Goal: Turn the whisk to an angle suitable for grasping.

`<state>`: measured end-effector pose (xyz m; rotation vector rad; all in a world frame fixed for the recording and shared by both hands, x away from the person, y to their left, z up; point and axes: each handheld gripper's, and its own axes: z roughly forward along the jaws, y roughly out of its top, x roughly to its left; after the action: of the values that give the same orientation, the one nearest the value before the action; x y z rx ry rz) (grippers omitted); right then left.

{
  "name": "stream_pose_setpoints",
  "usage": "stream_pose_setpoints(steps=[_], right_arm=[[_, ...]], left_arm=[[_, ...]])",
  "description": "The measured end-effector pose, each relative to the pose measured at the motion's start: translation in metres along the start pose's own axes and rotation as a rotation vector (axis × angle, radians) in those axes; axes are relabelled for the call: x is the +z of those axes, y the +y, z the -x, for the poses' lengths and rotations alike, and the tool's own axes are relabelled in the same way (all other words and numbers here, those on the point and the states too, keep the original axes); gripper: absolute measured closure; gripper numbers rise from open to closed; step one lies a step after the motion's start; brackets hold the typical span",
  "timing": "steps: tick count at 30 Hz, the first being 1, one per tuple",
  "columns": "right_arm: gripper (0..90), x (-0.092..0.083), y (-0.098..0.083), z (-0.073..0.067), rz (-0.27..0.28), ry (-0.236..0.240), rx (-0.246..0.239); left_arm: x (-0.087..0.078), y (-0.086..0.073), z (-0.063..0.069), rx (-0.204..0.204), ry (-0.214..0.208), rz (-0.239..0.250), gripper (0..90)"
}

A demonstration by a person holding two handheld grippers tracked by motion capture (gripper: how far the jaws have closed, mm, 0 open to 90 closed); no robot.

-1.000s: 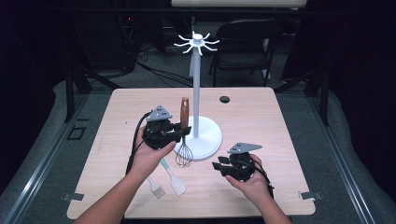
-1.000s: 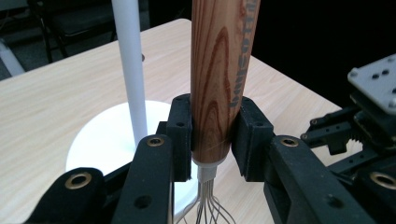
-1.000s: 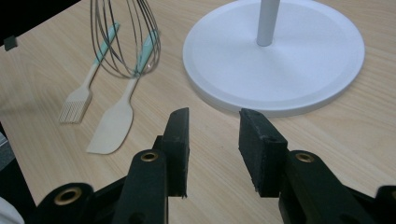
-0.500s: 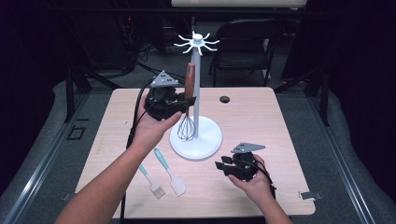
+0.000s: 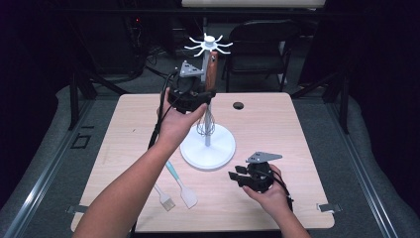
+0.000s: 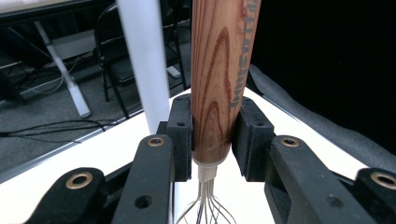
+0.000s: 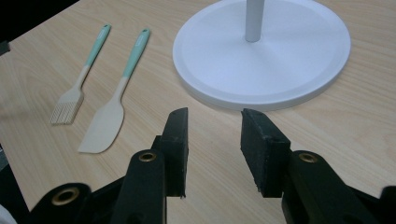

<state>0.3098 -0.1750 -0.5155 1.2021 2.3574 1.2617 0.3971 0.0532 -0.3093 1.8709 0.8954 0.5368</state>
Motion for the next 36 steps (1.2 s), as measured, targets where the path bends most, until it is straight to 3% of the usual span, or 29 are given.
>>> stream_pose_setpoints(steps=[12,18,27,36], right_arm=[[61.9,0.003,-0.001,0.001,-0.001,0.002,0.003],[61.7,0.003,-0.001,0.003,-0.008,0.002,0.006],[61.4,0.004,0.0,0.008,-0.041,-0.01,0.018],[61.9,0.005,0.004,0.012,-0.067,0.003,0.036]], left_arm=[[0.01,-0.007,-0.012,-0.044,0.046,0.032,70.2],[0.011,-0.013,-0.016,-0.068,0.021,0.024,65.2],[0.006,-0.039,-0.019,-0.074,-0.008,-0.017,59.4],[-0.006,-0.073,-0.029,-0.098,-0.027,-0.053,60.0]])
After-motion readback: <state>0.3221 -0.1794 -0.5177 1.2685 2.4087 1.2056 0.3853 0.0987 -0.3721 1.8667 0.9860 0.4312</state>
